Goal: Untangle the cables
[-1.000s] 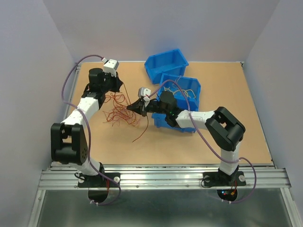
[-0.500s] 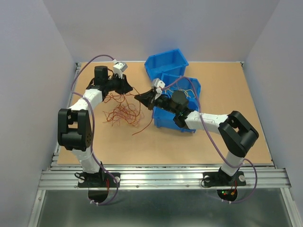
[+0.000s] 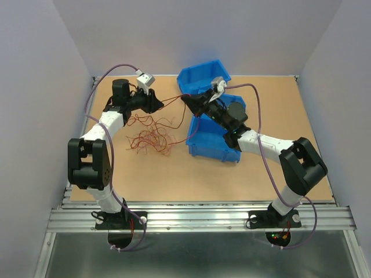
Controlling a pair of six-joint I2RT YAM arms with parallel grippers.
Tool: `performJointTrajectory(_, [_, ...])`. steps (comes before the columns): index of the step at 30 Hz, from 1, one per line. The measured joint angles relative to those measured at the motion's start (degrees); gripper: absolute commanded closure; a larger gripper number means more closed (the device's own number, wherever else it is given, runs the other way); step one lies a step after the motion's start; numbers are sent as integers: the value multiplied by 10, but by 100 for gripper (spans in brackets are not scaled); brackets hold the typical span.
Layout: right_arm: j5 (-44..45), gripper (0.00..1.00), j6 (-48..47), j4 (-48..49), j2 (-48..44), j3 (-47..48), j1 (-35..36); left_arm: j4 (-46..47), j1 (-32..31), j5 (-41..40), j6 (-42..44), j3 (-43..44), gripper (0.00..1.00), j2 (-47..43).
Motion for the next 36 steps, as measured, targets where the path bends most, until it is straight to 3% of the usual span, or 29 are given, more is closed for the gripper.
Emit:
performJointTrajectory(8, [70, 99, 59, -10, -5, 32, -37, 63, -1, 16, -1, -39, 49, -57])
performJointTrajectory(15, [97, 99, 55, -16, -9, 55, -38, 117, -1, -7, -3, -79, 41, -115])
performJointTrajectory(20, [105, 99, 46, -64, -49, 54, -38, 142, -2, -14, -9, -86, 25, -130])
performJointTrajectory(31, [108, 99, 37, -233, -227, -8, -36, 213, -15, 24, -39, -122, 22, -193])
performJointTrajectory(36, [77, 99, 32, -251, -273, -35, -43, 226, -10, 61, -69, -138, 21, -204])
